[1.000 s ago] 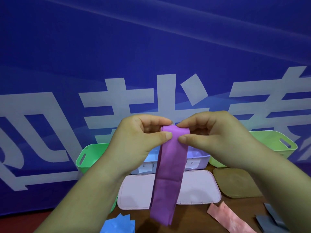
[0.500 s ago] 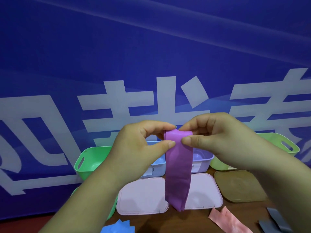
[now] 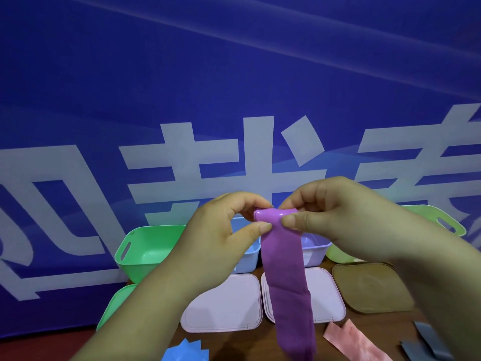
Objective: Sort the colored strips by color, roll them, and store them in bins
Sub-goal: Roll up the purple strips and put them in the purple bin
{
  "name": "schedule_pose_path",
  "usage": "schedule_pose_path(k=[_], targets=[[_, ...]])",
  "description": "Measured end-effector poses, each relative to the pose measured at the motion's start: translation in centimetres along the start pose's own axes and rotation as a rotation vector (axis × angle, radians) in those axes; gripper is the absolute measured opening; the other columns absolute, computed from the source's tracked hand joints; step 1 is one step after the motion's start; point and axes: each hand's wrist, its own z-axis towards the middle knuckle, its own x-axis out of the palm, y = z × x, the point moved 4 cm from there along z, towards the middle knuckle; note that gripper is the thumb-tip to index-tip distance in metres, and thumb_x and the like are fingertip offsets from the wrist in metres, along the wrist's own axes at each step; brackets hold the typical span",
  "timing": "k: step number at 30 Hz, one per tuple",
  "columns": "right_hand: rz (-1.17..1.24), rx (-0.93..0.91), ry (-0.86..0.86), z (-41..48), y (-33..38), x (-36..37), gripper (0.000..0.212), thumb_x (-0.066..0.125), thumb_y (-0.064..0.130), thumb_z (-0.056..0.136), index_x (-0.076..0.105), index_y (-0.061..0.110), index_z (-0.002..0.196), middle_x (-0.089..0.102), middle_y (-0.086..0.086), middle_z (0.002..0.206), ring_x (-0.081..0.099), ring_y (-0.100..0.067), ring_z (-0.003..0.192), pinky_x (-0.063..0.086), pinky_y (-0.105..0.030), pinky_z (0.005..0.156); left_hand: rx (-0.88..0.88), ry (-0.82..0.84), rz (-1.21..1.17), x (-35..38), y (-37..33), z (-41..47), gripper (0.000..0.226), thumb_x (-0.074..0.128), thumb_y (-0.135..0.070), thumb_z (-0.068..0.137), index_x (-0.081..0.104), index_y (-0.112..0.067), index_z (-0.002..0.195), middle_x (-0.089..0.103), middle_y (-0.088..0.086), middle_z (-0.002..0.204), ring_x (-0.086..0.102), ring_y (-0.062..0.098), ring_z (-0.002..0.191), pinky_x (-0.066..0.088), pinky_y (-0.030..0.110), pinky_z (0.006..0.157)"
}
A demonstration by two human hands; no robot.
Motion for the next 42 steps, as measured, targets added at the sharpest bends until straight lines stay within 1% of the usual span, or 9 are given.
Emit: schedule_pose_path(k=[5, 13, 22, 25, 28, 32, 34, 37, 42], targets=[[0.089, 0.02, 0.008, -0.1, -0.2, 0.0, 0.011, 0.068, 0.037, 0.088, 0.073, 0.027, 0.092, 0.076, 0.011, 0.082, 0.071, -0.004, 0.079, 0.051, -0.027, 0.082, 0.037, -0.013, -0.039, 0.0, 0.4, 0.2, 0.023, 0.072, -0.021, 0.089, 0.067, -0.037, 0.105, 0.063, -0.021, 0.11, 0.06, 0.006, 0.109, 0.05, 0.025, 0.093], [0.106, 0.002, 0.017, 0.0, -0.3, -0.1, 0.012, 0.068, 0.037, 0.087, 0.073, 0.029, 0.094, 0.076, 0.01, 0.086, 0.071, -0.006, 0.083, 0.055, -0.034, 0.09, 0.065, -0.029, -0.069, 0.2, 0.1, 0.2, 0.018, 0.069, -0.027, 0.087, 0.071, -0.036, 0.102, 0.071, -0.021, 0.099, 0.066, 0.003, 0.098, 0.052, 0.019, 0.085], [0.113, -0.151, -0.12, -0.1, -1.2, -0.1, 0.017, 0.07, 0.038, 0.085, 0.069, 0.04, 0.102, 0.074, 0.004, 0.088, 0.071, -0.018, 0.082, 0.057, -0.046, 0.082, 0.021, -0.02, -0.317, 0.8, -0.1, 0.6, 0.018, 0.067, -0.018, 0.082, 0.074, -0.02, 0.099, 0.075, -0.006, 0.092, 0.071, 0.015, 0.09, 0.058, 0.032, 0.084], [0.147, -0.269, -0.176, -0.6, -1.3, -0.3, 0.025, 0.076, 0.023, 0.083, 0.069, 0.034, 0.104, 0.073, 0.008, 0.095, 0.071, -0.016, 0.086, 0.059, -0.04, 0.08, 0.003, -0.013, -0.379, 1.2, -0.5, 0.9, 0.015, 0.069, -0.011, 0.084, 0.073, -0.016, 0.098, 0.075, -0.002, 0.09, 0.071, 0.014, 0.086, 0.057, 0.027, 0.081], [0.117, -0.314, -0.207, -1.2, -1.7, -1.0, 0.029, 0.08, 0.022, 0.077, 0.071, 0.031, 0.103, 0.072, 0.014, 0.093, 0.07, -0.011, 0.086, 0.059, -0.028, 0.076, -0.03, -0.011, -0.471, 1.7, -1.1, 1.1, 0.014, 0.069, -0.005, 0.085, 0.07, -0.012, 0.097, 0.073, 0.006, 0.087, 0.068, 0.016, 0.078, 0.058, 0.025, 0.074], [0.136, -0.29, -0.221, -1.8, -2.9, -2.1, 0.027, 0.08, 0.024, 0.077, 0.071, 0.03, 0.101, 0.073, 0.014, 0.089, 0.07, -0.008, 0.082, 0.058, -0.024, 0.075, -0.073, 0.006, -0.5, 3.1, -2.4, 1.4, 0.025, 0.066, 0.002, 0.09, 0.062, -0.019, 0.102, 0.069, 0.011, 0.077, 0.064, 0.019, 0.07, 0.055, 0.035, 0.067], [0.114, -0.289, -0.205, -2.0, -3.5, -2.8, 0.023, 0.078, 0.025, 0.079, 0.07, 0.03, 0.1, 0.073, 0.014, 0.088, 0.071, -0.008, 0.081, 0.058, -0.025, 0.073, -0.059, 0.018, -0.472, 4.0, -3.1, 1.6, 0.028, 0.065, 0.001, 0.091, 0.061, -0.025, 0.101, 0.068, 0.005, 0.075, 0.063, 0.016, 0.069, 0.054, 0.03, 0.067], [0.11, -0.301, -0.206, -2.5, -4.3, -3.9, 0.015, 0.075, 0.022, 0.083, 0.07, 0.029, 0.095, 0.072, 0.013, 0.086, 0.07, -0.01, 0.08, 0.058, -0.027, 0.069, -0.011, 0.037, -0.394, 5.1, -3.9, 2.0, 0.025, 0.066, -0.014, 0.091, 0.058, -0.035, 0.101, 0.066, 0.005, 0.079, 0.064, 0.013, 0.07, 0.054, 0.026, 0.069], [0.145, -0.293, -0.21, -2.7, -5.8, -5.8, 0.009, 0.073, 0.025, 0.084, 0.07, 0.026, 0.093, 0.073, 0.011, 0.085, 0.07, -0.01, 0.079, 0.058, -0.027, 0.069, 0.028, 0.045, -0.224, 6.7, -5.1, 2.7, 0.019, 0.059, -0.033, 0.092, 0.051, -0.041, 0.107, 0.068, -0.003, 0.089, 0.067, 0.018, 0.082, 0.057, 0.04, 0.076]])
